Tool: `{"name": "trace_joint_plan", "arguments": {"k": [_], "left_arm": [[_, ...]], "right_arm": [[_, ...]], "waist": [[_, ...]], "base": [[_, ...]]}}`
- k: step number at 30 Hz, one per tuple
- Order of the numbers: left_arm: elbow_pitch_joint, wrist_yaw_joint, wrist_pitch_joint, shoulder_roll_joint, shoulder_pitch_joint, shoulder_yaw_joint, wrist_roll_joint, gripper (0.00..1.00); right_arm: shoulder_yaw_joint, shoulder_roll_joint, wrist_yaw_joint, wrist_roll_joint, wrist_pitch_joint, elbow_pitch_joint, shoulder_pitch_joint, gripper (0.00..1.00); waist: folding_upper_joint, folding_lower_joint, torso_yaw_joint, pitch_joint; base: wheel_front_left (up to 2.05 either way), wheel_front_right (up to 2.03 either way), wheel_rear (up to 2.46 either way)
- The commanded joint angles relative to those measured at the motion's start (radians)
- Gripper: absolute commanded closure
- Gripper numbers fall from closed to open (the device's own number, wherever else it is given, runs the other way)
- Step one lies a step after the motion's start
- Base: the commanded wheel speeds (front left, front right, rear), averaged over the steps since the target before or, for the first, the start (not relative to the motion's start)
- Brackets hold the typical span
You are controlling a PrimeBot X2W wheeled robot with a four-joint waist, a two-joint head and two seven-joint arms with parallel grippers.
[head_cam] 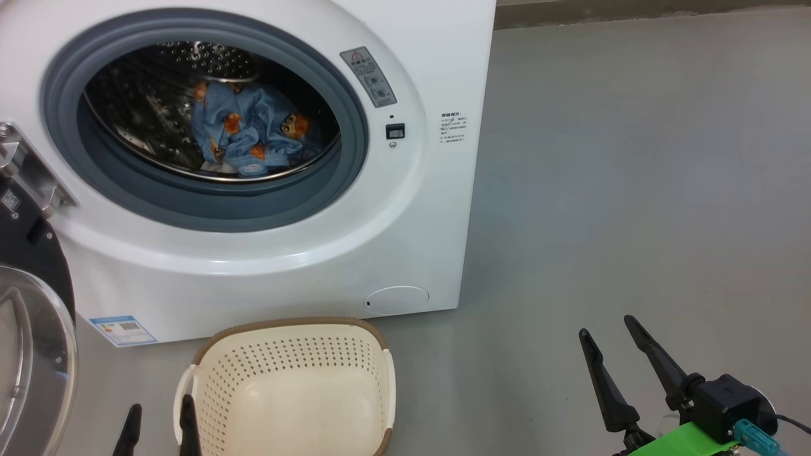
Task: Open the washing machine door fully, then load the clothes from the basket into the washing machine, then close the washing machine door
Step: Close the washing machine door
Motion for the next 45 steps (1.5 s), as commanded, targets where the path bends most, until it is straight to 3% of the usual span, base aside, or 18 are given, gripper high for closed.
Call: {"name": "trace_joint_plan", "arguments": {"k": [1,45], "left_arm": [[-0.031,0.006,-0.006,0.012,-0.028,0.033,0.005,0.00],[-0.053,0.020,-0.006,0.012,-0.021,0.030,0.014,0.00]], "right_arm": [[0.016,-0.004,0.002,0.004,-0.005,-0.019,-0.015,0.00],[0.008,0.004,0.002,0.006,-0.005,-0.017,-0.006,0.00]], "waist": [[0.0000,0.0000,0.000,-0.001],[0.0000,0.0000,0.016,-0.008]], "base": [[0.00,0.00,0.00],[-0.78,0.78,0.00]]}}
